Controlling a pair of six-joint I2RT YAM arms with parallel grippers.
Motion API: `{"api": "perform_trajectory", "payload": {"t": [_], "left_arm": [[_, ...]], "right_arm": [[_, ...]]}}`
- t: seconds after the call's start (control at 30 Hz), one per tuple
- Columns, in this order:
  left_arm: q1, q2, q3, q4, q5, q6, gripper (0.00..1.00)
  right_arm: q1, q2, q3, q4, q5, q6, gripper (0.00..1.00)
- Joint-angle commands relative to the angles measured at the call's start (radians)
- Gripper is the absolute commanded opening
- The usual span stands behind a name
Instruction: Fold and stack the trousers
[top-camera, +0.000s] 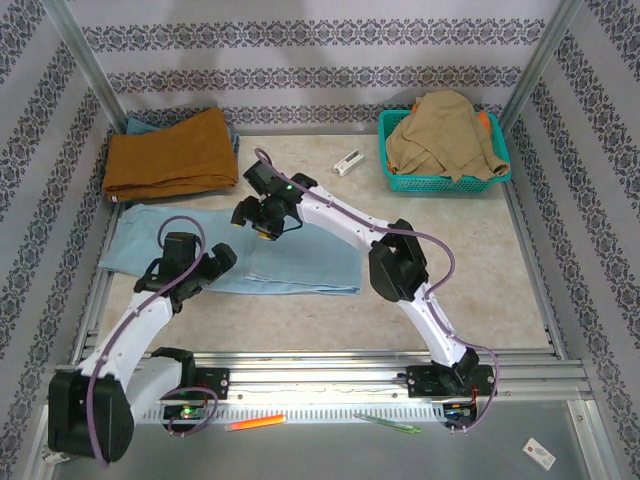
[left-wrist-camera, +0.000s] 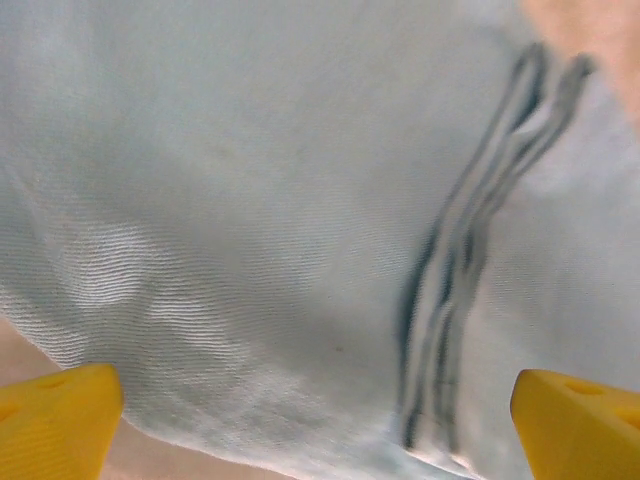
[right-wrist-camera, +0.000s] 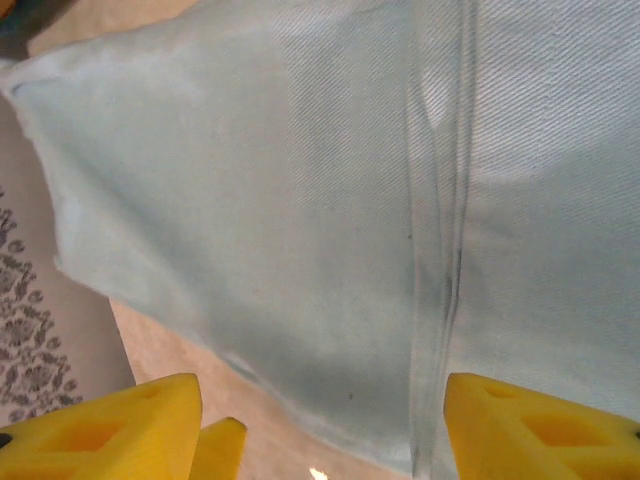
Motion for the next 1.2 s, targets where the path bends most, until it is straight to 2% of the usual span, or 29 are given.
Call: {"api": "perform_trajectory", "payload": {"t": [0.0,0.17,0.33,0.53,0.67,0.8,0.9,0.93,1.03,1.17], "left_arm": [[0.012,-0.040,0.055,-0.094,0.035,0.002,1.00],[-0.017,0.095,0.123,-0.037,0.137,0.023,0.95],[-0.141,0.323,0.265,-0.026,0.149,0.103,0.92],[-0.189,0.520,0.362,-0.022,0.143,0.176,0.86],[-0.190,0.590,0.364,-0.031,0.108,0.190,0.72],[-0.189,0.610,0.332,-0.036,0.078,0.199,0.48],[-0.189,0.609,0.301,-0.025,0.074,0.192,0.37],[-0.189,0.612,0.295,-0.026,0.065,0.191,0.35],[-0.190,0.624,0.281,-0.032,0.043,0.185,0.34],[-0.189,0.622,0.273,-0.032,0.056,0.178,0.35]], "right_arm": [[-0.028,-0.148,-0.059,-0.035,-0.006,-0.118,0.65],[-0.133,-0.365,-0.372,-0.021,0.042,-0.242,0.66],[-0.273,-0.561,-0.726,0.037,0.047,-0.329,0.68],[-0.428,-0.640,-1.010,0.144,-0.054,-0.457,0.74],[-0.443,-0.581,-1.052,0.185,-0.126,-0.516,0.74],[-0.444,-0.525,-1.080,0.243,-0.161,-0.520,0.73],[-0.439,-0.486,-1.093,0.285,-0.193,-0.518,0.71],[-0.435,-0.469,-1.090,0.282,-0.179,-0.519,0.70],[-0.435,-0.427,-1.096,0.302,-0.192,-0.518,0.56],[-0.437,-0.452,-1.136,0.344,-0.209,-0.496,0.29]]}}
